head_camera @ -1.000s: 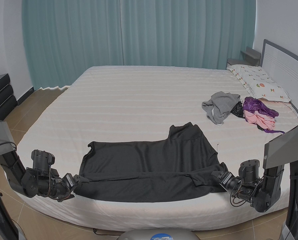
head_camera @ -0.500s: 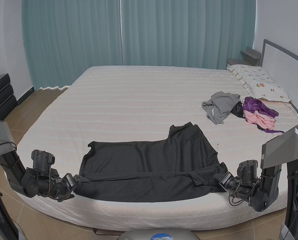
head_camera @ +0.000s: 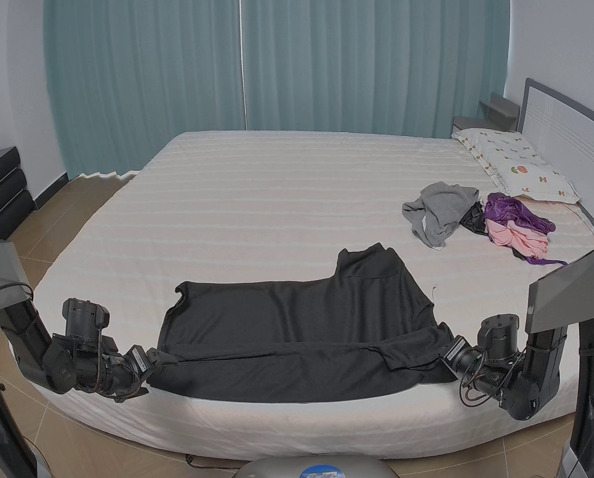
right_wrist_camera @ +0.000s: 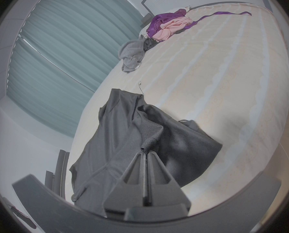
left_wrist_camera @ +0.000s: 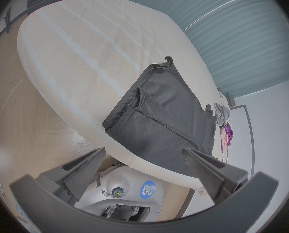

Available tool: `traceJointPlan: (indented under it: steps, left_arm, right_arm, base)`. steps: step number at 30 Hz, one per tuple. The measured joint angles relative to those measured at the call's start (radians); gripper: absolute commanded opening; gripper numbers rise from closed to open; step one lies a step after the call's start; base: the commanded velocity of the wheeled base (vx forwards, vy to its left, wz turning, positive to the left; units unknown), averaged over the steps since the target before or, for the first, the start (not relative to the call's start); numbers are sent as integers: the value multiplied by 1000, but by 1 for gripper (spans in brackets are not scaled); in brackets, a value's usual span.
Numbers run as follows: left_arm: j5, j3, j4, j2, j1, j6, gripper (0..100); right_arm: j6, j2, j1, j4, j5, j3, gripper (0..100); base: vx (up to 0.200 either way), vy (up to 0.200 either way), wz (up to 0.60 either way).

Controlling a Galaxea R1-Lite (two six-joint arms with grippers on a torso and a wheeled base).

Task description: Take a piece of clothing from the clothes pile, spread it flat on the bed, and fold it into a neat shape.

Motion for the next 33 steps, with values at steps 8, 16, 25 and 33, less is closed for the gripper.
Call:
traceJointPlan:
  steps: [8, 16, 25, 33]
  left_arm:
    - [1, 4, 0, 0, 0, 1, 100]
    - [2, 4, -1, 0, 0, 0, 100]
    - [5, 5, -1, 0, 0, 0, 100]
    - [6, 12, -1, -1, 0, 0, 100]
  right_arm:
    - [32, -84, 10, 9, 21, 13, 0]
    - [35, -151, 12, 14, 65, 25, 0]
    - [35, -190, 6, 15, 84, 102, 0]
    - [35, -177, 13, 15, 102, 126, 100]
  base:
    - [0, 0, 0]
    - [0, 0, 0]
    - [0, 0, 0]
    - [0, 0, 0]
